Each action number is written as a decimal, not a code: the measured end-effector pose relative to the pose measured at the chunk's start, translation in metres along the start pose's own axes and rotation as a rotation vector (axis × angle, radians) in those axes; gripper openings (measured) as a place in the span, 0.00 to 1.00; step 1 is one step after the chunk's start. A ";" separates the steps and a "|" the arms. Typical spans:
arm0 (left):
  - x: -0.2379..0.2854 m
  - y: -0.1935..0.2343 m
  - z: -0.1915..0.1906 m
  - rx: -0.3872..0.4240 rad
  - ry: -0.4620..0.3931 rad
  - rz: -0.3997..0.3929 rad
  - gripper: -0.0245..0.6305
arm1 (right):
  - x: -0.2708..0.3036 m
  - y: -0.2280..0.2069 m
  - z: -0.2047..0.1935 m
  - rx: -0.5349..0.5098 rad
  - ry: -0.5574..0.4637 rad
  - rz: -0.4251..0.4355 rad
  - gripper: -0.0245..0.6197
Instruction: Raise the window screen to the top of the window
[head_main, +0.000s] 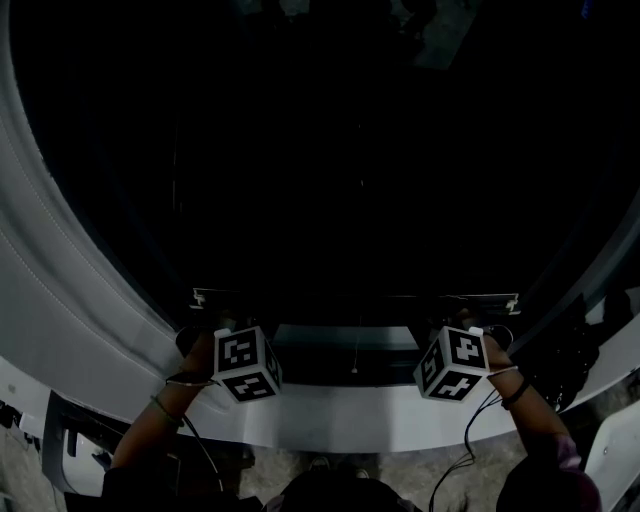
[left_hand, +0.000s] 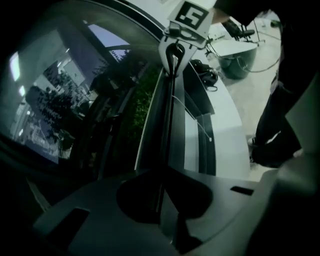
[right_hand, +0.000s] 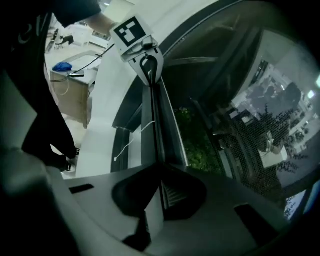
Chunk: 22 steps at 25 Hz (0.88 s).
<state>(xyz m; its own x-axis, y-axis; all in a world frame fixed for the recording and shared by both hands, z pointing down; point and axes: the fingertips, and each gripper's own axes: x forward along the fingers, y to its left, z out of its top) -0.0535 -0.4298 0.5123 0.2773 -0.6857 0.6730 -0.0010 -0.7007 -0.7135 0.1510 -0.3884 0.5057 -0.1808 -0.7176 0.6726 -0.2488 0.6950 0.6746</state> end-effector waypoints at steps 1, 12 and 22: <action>0.002 0.000 -0.001 0.020 0.025 0.014 0.08 | 0.002 -0.002 0.000 0.031 0.010 0.008 0.08; -0.021 0.034 0.009 -0.025 -0.041 0.098 0.08 | -0.026 -0.033 0.012 0.066 -0.074 -0.058 0.08; -0.068 0.094 0.025 -0.014 -0.065 0.167 0.08 | -0.073 -0.089 0.034 -0.011 -0.101 -0.136 0.08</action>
<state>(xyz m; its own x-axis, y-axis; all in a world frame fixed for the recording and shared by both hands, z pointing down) -0.0485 -0.4439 0.3948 0.3335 -0.7790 0.5309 -0.0657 -0.5810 -0.8112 0.1536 -0.3991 0.3862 -0.2413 -0.8053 0.5415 -0.2671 0.5916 0.7607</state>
